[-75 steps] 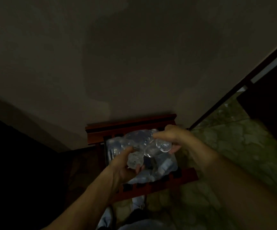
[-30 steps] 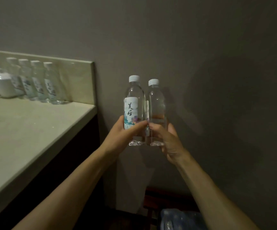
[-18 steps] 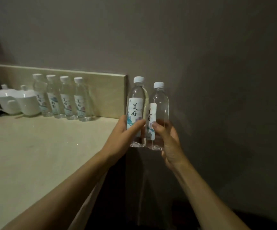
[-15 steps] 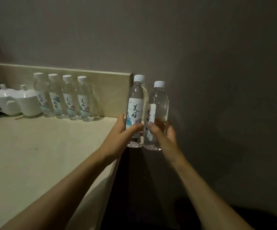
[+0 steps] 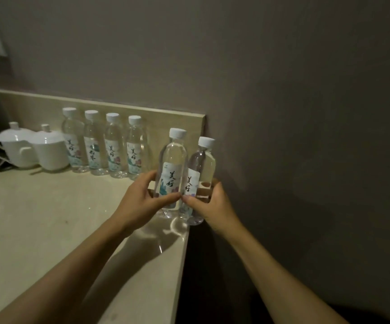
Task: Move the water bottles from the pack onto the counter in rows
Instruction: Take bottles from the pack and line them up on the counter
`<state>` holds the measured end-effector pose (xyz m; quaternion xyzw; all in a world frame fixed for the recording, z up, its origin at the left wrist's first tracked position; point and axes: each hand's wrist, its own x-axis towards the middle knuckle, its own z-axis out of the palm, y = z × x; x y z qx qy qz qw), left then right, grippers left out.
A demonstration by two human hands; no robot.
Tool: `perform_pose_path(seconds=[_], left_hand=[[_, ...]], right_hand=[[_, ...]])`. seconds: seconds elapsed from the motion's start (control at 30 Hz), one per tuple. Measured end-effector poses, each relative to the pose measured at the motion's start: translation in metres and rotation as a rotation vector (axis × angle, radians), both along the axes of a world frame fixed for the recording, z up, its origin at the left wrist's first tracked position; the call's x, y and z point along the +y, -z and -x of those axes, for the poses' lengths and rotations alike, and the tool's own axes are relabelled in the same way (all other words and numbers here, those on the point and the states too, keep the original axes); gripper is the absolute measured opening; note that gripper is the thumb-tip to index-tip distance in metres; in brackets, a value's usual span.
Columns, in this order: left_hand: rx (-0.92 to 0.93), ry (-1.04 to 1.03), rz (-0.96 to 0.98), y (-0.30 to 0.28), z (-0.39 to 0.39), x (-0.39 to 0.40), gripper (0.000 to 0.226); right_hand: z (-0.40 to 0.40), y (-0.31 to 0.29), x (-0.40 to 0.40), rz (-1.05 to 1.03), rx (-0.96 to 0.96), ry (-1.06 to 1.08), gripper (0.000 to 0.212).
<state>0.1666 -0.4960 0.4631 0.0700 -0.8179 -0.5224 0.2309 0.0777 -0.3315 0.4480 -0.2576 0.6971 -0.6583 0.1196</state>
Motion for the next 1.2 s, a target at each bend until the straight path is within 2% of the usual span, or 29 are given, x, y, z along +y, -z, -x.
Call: perform_pose_path(seconds=[0.23, 0.4, 0.53, 0.7, 0.9, 1.03, 1.2], left_hand=[[0.031, -0.118, -0.093, 0.019, 0.008, -0.013, 0.052], [0.038, -0.114, -0.058, 0.02, 0.019, -0.022, 0.048], [0.035, -0.123, 0.044, 0.018, 0.026, -0.034, 0.048], [0.026, -0.112, 0.09, 0.03, 0.04, -0.048, 0.055], [0.016, -0.114, 0.171, 0.026, 0.048, -0.058, 0.056], [-0.04, -0.132, 0.271, 0.021, 0.051, -0.062, 0.06], [-0.082, -0.189, 0.306, 0.022, 0.051, -0.064, 0.06]], right_hand=[[0.008, 0.007, -0.024, -0.105, 0.108, 0.032, 0.053], [0.006, 0.01, -0.036, -0.124, 0.132, 0.082, 0.052], [0.005, 0.011, -0.041, -0.229, 0.148, 0.09, 0.053], [0.004, 0.007, -0.048, -0.424, 0.255, 0.211, 0.081], [0.0, -0.004, -0.06, -0.454, 0.167, 0.283, 0.059], [-0.004, -0.005, -0.068, -0.489, 0.148, 0.365, 0.058], [-0.022, 0.015, -0.086, -0.518, 0.195, 0.708, 0.056]])
